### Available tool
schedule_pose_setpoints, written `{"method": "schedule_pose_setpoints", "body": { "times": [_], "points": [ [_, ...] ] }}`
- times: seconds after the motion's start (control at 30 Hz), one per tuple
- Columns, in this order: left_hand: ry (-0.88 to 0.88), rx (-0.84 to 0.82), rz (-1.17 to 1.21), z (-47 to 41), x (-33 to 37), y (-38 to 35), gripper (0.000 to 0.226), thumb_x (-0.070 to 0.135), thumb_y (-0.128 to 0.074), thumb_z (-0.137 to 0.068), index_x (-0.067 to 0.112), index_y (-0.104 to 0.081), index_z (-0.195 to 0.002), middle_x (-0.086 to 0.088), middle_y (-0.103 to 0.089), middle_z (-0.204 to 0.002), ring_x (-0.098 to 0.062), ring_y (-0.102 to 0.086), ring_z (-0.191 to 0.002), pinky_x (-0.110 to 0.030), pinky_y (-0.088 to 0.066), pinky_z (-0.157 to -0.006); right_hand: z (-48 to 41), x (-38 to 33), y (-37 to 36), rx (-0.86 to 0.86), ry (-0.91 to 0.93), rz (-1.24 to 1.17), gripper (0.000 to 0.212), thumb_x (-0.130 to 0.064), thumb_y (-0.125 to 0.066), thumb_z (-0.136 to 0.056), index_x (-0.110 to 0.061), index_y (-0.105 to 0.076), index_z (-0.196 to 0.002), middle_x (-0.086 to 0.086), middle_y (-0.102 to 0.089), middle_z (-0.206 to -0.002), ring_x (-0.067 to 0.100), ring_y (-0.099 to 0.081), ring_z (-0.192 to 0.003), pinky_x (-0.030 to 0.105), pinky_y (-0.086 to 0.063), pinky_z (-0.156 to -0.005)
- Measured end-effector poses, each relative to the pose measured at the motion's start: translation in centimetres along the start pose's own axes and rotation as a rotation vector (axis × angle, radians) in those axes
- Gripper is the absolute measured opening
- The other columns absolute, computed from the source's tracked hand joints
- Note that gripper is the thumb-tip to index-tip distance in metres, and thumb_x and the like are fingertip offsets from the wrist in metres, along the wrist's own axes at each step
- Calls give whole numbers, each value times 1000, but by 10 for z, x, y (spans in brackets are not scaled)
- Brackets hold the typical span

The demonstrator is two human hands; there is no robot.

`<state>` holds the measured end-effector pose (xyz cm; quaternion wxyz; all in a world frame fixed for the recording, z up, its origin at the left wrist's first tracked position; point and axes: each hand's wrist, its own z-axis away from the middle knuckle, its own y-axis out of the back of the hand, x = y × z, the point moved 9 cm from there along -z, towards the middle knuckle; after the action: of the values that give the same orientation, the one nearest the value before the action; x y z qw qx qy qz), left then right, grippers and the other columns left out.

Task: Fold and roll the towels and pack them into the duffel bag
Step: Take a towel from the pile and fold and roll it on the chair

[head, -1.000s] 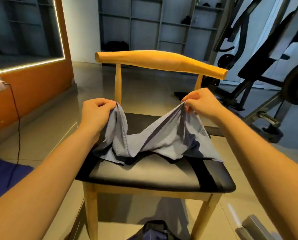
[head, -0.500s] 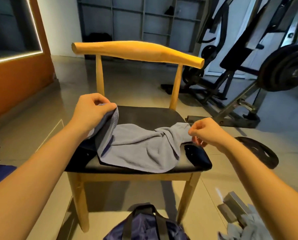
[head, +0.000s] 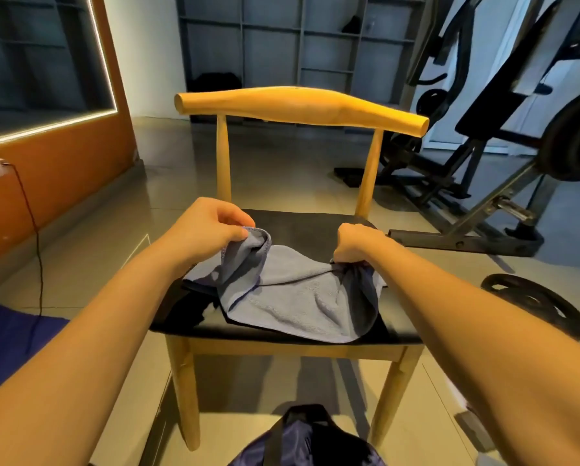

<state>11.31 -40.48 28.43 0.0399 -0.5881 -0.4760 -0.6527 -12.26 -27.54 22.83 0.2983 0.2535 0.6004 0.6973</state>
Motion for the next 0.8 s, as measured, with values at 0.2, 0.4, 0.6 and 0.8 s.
{"method": "schedule_pose_setpoints", "body": {
  "times": [0.2,0.4,0.6,0.8],
  "points": [
    [69,291,-239,-8,-22,42,13,20,-69,-92,24,-71,-80,-3,-72,-88,-22,-66,-83,-33,-53,-71,2,52,31,137,-261,-894,17,-13,-71,-87,0,-62,-94,15,-62,-80,27,-61,-69,30,-53,-54],
    [286,662,934,0,-13,85,37,21,-69,-93,7,-65,-126,2,-63,-81,-36,-69,-109,-43,-57,-96,46,132,136,801,-368,-1507,23,-29,-60,-100,-11,-65,-89,12,-72,-86,23,-68,-56,34,-59,-52],
    [180,339,838,-2,62,71,30,22,-74,-91,8,-70,-117,-8,-71,-101,-17,-66,-91,-34,-59,-85,100,77,168,513,-158,-1563,20,-14,-51,-101,-1,-63,-109,16,-72,-89,25,-74,-65,38,-63,-59],
    [-172,-44,-47,26,138,32,15,19,-68,-95,17,-78,-85,-10,-72,-87,-18,-61,-77,-28,-52,-69,137,31,180,285,58,-1178,5,-11,-63,-98,-7,-65,-95,16,-72,-89,22,-74,-67,36,-63,-63]
  ]
}}
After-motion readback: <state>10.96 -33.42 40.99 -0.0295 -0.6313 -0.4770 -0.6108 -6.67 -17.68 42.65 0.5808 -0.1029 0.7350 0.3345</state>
